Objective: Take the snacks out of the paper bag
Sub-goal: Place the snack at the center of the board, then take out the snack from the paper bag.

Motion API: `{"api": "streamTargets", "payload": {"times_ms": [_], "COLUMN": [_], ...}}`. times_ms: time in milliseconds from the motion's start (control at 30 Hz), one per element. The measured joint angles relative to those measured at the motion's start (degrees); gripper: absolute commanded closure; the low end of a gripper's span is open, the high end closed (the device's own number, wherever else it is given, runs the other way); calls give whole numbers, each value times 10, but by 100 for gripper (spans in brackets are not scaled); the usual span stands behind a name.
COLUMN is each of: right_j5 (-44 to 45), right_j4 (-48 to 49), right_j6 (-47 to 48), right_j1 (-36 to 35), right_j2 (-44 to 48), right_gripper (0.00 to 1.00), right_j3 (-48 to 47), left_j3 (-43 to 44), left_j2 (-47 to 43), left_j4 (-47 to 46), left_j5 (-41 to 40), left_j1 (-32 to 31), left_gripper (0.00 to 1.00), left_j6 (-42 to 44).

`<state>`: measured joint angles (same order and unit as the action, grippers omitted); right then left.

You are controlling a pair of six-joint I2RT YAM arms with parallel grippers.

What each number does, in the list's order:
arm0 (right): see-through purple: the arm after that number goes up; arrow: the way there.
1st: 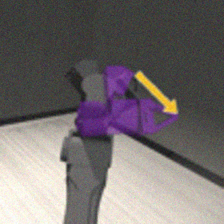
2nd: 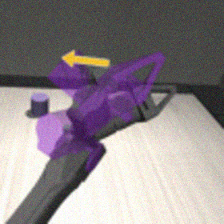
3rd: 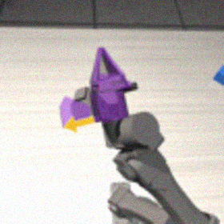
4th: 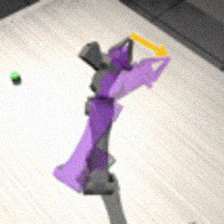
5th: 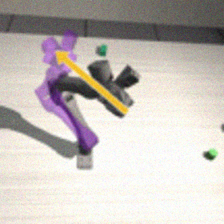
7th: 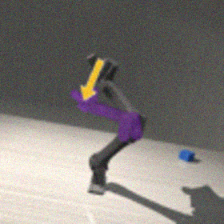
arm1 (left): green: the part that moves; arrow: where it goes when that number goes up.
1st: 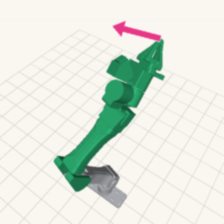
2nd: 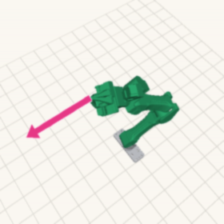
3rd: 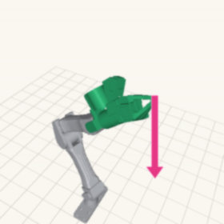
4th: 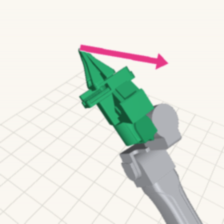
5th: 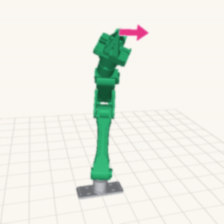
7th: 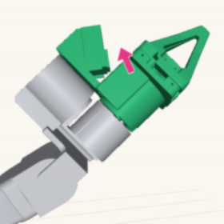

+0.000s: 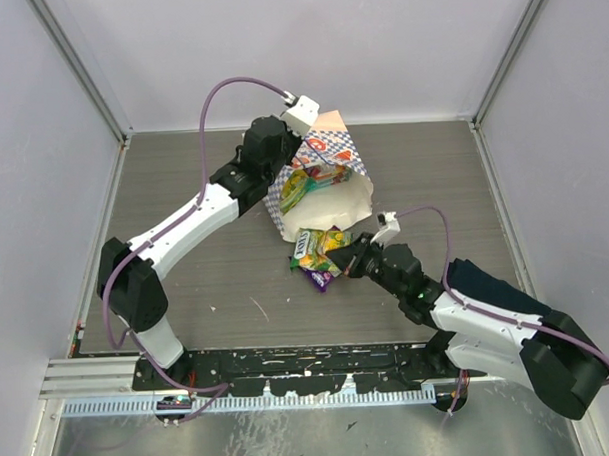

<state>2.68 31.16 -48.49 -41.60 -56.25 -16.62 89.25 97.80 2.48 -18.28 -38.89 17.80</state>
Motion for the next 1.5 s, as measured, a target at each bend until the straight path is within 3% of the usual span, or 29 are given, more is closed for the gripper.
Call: {"api": "streamTargets", "payload": {"times_ms": [33, 100, 167, 300, 667, 900, 1033, 1200, 1367, 1467, 1500], "right_j5": [-6, -17, -19, 0, 92, 99, 97, 77, 49, 36, 32], "right_j4": [-17, -58, -96, -136, 1, 104, 180, 269, 310, 317, 318], "right_j6": [2, 9, 16, 43, 68, 29, 15, -4, -20, -30, -33], "right_j1": [0, 0, 0, 0, 22, 64, 84, 97, 97, 97, 97], "right_j2": [-2, -3, -3, -8, -248, -445, -543, -633, -677, -684, -684], "right_gripper": [67, 40, 28, 20, 20, 18, 22, 35, 68, 71, 78], "right_j3": [7, 28, 34, 1, -211, -260, -282, -341, -388, -395, -395], "left_j3": [-2, -5, -8, -14, -8, 38, 56, 57, 57, 58, 58], "left_j2": [0, 0, 0, -2, -2, -2, -2, -2, -1, 1, 3], "left_j4": [-2, -7, -12, -16, 26, 78, 92, 113, 120, 120, 120], "left_j5": [0, 0, 0, 1, -2, -6, -6, -7, -10, -14, -15], "left_j1": [0, 0, 0, 0, 0, 1, 3, 3, 3, 4, 4], "left_gripper": [94, 93, 93, 98, 99, 98, 98, 98, 97, 97, 97], "left_j6": [0, 0, 0, 0, -10, -35, -45, -50, -50, -50, -50]}}
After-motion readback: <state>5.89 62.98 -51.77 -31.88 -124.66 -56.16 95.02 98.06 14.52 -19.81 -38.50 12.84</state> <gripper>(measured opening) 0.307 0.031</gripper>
